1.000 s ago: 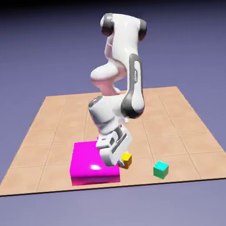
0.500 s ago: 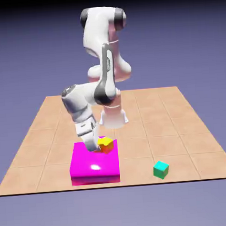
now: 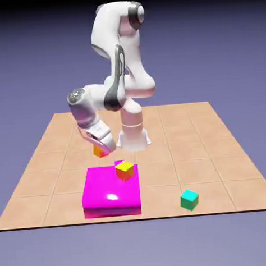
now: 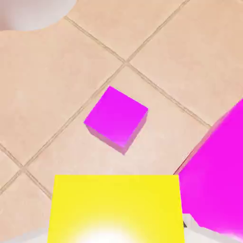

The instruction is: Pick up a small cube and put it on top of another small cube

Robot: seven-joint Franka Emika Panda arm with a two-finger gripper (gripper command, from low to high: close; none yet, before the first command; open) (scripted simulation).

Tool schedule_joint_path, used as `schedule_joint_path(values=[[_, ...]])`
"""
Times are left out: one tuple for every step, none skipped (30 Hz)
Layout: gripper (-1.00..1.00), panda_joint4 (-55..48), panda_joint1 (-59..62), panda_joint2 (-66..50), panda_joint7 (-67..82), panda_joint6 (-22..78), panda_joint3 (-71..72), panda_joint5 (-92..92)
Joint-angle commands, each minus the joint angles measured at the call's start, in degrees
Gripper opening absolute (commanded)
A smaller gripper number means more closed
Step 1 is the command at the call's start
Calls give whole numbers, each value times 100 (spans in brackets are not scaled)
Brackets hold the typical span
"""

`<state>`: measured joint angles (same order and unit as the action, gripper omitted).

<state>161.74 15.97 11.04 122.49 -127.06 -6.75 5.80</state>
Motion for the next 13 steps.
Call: schedule_joint_path(values=[[-100,133,-63,61,262,32,13,-23],[-100,161,-82,103,361,42,8,-81],[-100,161,-82,103,361,42,8,-81],[-100,218,-92,-92,417,-207,35,0],[-100,275,-102,-288,474,-456,63,80],[-100,333,-112,-484,531,-705,90,161],[-100,390,-122,-679,587,-954,117,241],[-100,447,-132,-875,644,-1203,144,322],[-100,497,-141,-1045,693,-1419,168,392],[100,497,-141,-1045,693,-1419,168,392],[100,497,-141,-1045,693,-1419,168,392],[100,440,-131,-850,637,-1171,141,312],[100,383,-121,-654,580,-922,114,231]])
